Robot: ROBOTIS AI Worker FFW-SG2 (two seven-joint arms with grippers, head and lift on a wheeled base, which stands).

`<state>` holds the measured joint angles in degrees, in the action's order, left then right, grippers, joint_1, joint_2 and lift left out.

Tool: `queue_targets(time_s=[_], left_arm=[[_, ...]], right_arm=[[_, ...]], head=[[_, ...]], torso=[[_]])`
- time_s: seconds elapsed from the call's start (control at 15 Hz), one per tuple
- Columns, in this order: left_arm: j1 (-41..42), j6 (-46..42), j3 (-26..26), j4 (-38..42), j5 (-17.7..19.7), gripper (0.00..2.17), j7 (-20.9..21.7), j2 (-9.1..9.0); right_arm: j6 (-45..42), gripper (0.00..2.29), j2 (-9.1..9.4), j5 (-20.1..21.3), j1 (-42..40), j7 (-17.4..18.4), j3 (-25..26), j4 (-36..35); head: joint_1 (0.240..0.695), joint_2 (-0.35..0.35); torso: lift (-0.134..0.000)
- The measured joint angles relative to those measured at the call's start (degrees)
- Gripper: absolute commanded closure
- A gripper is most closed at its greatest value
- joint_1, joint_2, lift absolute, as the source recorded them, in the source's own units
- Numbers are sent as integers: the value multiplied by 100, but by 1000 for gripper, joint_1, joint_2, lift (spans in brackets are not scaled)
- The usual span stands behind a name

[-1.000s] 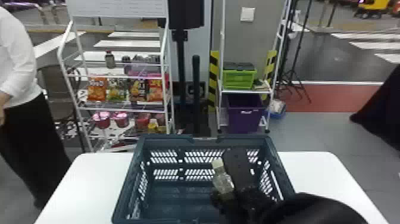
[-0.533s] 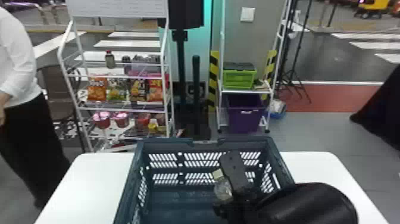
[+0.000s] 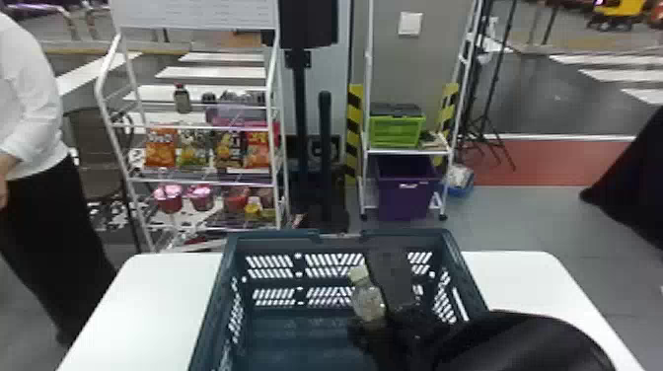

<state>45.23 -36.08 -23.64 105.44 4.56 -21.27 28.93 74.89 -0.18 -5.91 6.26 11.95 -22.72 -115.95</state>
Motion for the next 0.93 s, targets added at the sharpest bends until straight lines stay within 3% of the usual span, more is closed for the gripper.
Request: queue_targets(time_s=[0.27,0.4,0.67,0.93], left_arm=[[-27,0,-3,-2,5,2148,0,-3],[-82,0,-77,13,25,2148,0,57],[-312,21,-331,-126,25,2148,39,144],[-245,-48,-476,-243,-267,2148,-107,-103]], right_arm=[[-642,1200,0,106,-664,0,26,-1123],[-1471,1200,-24,183,-1413,-2,108,-1864],[-4071,1200,-417,301,-3548,-113,742,-2933],[-7251,1200,-526,143,-5389,-704,1653,-2925]], head=[[499,0],[499,0],[499,0],[499,0]], torso=[[0],[0],[0],[0]])
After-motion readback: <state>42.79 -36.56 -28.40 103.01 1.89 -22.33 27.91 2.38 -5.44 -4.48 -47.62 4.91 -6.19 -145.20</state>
